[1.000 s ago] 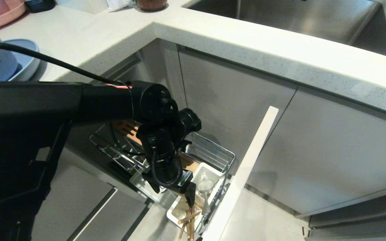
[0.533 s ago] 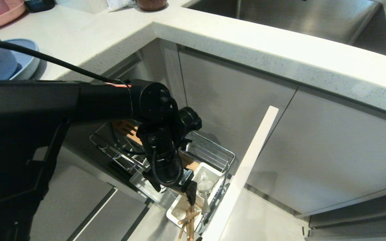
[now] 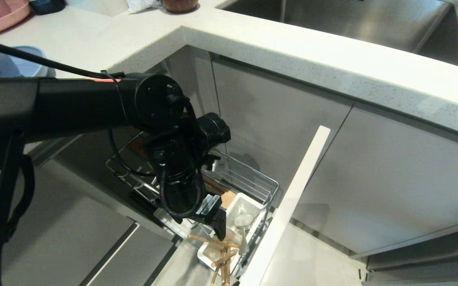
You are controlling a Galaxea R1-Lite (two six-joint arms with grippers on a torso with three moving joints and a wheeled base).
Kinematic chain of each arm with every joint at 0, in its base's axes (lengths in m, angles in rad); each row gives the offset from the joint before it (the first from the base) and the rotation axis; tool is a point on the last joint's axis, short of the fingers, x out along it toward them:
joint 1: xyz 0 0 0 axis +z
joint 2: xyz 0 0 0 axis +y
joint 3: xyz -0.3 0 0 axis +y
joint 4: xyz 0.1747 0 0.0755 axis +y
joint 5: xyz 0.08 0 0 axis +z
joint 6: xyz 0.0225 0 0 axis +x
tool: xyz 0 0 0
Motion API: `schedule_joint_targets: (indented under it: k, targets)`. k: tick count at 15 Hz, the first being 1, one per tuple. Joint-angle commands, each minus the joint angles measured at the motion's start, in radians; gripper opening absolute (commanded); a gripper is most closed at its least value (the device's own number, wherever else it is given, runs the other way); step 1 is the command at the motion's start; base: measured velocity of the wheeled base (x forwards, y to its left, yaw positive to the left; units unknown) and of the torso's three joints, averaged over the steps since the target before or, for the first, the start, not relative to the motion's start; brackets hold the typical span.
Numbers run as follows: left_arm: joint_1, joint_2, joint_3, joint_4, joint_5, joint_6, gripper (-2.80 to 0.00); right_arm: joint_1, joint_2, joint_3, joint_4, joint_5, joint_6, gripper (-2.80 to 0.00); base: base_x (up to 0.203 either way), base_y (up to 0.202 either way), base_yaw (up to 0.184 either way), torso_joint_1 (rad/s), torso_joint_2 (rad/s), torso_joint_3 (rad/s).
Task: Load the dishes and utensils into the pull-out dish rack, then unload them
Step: Take the chopsticks out of the cupboard
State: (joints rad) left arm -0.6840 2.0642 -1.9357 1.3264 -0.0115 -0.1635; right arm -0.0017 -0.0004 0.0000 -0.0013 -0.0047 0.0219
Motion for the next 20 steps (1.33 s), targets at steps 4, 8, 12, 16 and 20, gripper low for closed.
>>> schedule_joint_targets:
  k: [4, 8, 12, 16, 20]
  targets:
    - [0.011, 0.063, 0.0, 0.041, -0.003, 0.067, 0.0, 0.0, -0.004, 0.002, 0.0, 0.0, 0.0, -2.8, 0.0, 0.0, 0.0, 0.0, 0.0, 0.0]
    - [0.012, 0.092, 0.0, 0.076, -0.003, 0.124, 0.0, 0.0, -0.003, 0.002, 0.0, 0.0, 0.0, -2.8, 0.0, 0.0, 0.0, 0.0, 0.0, 0.0]
    - [0.011, 0.1, -0.002, 0.06, -0.006, 0.125, 0.0, 0.0, -0.003, 0.002, 0.0, 0.0, 0.0, -2.8, 0.0, 0.0, 0.0, 0.0, 0.0, 0.0]
    - [0.011, 0.1, -0.002, 0.018, -0.031, 0.113, 0.0, 0.0, -0.003, 0.002, 0.0, 0.0, 0.0, -2.8, 0.0, 0.0, 0.0, 0.0, 0.0, 0.0]
    - [0.011, 0.1, -0.002, 0.024, -0.035, 0.114, -2.8, 0.0, -0.003, 0.002, 0.0, 0.0, 0.0, -2.8, 0.0, 0.0, 0.0, 0.0, 0.0, 0.0]
